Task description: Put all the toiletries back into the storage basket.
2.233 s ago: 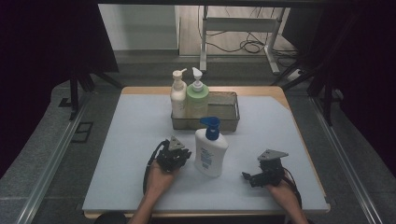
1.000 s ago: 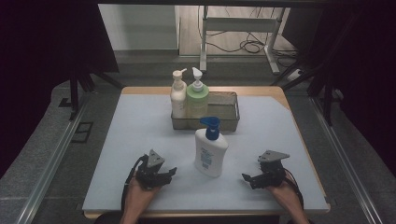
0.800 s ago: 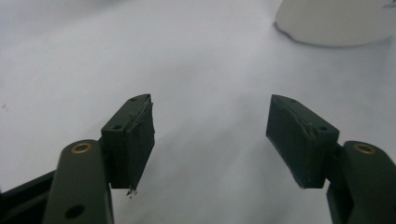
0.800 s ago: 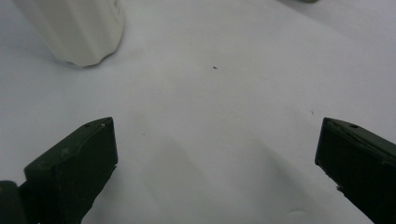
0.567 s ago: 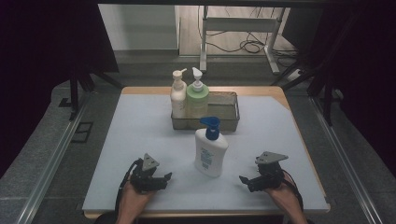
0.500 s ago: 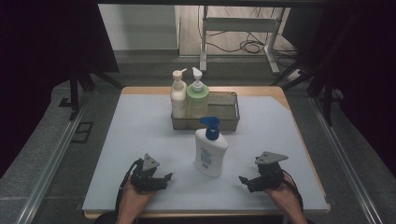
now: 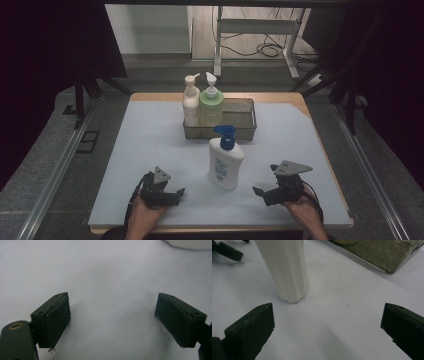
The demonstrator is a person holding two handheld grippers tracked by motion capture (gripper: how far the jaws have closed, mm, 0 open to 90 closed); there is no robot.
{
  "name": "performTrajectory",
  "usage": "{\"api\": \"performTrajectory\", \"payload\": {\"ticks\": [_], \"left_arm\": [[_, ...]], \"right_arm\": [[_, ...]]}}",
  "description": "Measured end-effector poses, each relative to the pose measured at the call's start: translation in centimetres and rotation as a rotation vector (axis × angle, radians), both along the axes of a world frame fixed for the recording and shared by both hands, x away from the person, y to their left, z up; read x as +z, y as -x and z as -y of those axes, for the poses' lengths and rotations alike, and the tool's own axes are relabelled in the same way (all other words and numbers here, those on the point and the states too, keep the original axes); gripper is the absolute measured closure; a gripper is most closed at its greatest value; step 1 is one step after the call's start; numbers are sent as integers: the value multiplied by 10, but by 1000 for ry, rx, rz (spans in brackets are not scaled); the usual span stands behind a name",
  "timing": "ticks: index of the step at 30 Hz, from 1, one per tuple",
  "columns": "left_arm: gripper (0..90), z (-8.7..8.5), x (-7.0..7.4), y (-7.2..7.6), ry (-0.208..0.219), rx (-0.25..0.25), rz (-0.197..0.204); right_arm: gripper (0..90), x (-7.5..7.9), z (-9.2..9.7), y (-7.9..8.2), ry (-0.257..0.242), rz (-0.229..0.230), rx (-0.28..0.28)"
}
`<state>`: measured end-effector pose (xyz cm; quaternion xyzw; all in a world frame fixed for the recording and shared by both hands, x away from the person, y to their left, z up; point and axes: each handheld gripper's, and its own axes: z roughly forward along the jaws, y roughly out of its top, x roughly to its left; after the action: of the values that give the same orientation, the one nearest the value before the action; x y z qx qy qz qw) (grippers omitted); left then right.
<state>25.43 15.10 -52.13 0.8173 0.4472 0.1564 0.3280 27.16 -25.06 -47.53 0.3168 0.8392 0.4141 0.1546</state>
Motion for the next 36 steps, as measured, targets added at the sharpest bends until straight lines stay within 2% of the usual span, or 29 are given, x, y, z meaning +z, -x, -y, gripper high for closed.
{"api": "performTrajectory", "payload": {"ticks": [4,10,18,25,36], "left_arm": [[126,0,-1,0,-1,-1,4],[124,0,-2,1,1,-2,13],[122,0,-2,2,2,0,17],[122,0,-3,2,5,3,19],[122,0,-3,2,5,4,20]], "right_arm": [[0,6,-4,1,-28,8,2],[0,16,-12,-1,-44,-12,19],[0,26,-21,-4,-47,-11,41],[0,32,-34,-8,-66,-37,53],[18,40,-53,-13,-64,-10,82]]}}
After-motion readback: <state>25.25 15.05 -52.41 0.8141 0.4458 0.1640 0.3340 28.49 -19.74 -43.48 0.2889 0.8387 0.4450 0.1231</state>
